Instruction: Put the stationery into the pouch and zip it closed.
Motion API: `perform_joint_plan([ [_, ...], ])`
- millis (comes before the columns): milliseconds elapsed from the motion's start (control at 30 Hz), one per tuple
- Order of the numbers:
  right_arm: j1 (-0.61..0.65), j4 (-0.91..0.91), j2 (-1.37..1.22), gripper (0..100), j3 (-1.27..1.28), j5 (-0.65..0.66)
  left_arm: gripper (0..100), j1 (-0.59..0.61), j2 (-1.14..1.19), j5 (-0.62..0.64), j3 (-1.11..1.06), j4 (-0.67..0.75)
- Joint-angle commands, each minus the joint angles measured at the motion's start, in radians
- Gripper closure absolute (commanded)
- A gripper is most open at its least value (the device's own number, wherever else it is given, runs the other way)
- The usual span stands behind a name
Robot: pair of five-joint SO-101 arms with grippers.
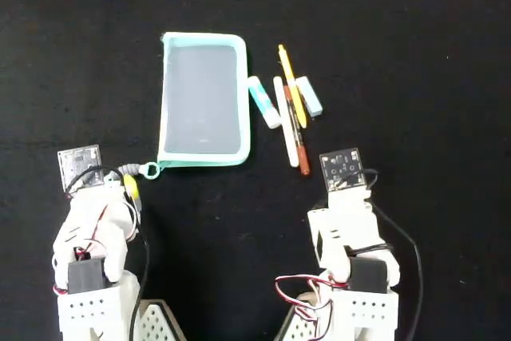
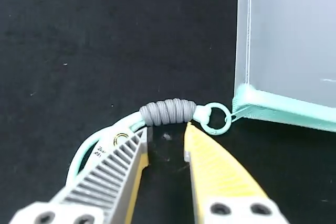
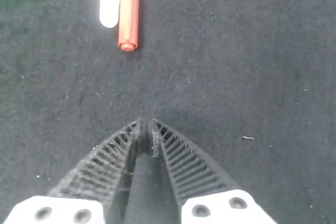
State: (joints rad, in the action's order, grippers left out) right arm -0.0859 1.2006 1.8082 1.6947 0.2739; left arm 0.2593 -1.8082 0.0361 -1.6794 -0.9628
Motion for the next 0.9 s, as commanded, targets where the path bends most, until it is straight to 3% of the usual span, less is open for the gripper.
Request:
perform_joint_plan([
  [0, -0.014, 0.006, 0.064, 98.4, -0.010, 0.006, 85, 0.081, 0.000, 0.005, 0.099, 0.014],
  [100, -0.014, 0.006, 0.064, 98.4, -0.010, 0.006, 85, 0.088, 0.003, 0.005, 0.193, -0.031],
  [233, -0.014, 0.006, 0.064, 98.4, -0.010, 0.006, 85, 0.005, 0.101, -0.063, 0.329, -0.075],
  [733, -0.014, 0.006, 0.064, 98.4, -0.010, 0.006, 85, -0.022, 1.180, -0.104, 0.832, -0.018],
  [867, -0.014, 0.006, 0.064, 98.4, -0.010, 0.006, 76, -0.090, 1.416, -0.104, 0.970, -0.100],
])
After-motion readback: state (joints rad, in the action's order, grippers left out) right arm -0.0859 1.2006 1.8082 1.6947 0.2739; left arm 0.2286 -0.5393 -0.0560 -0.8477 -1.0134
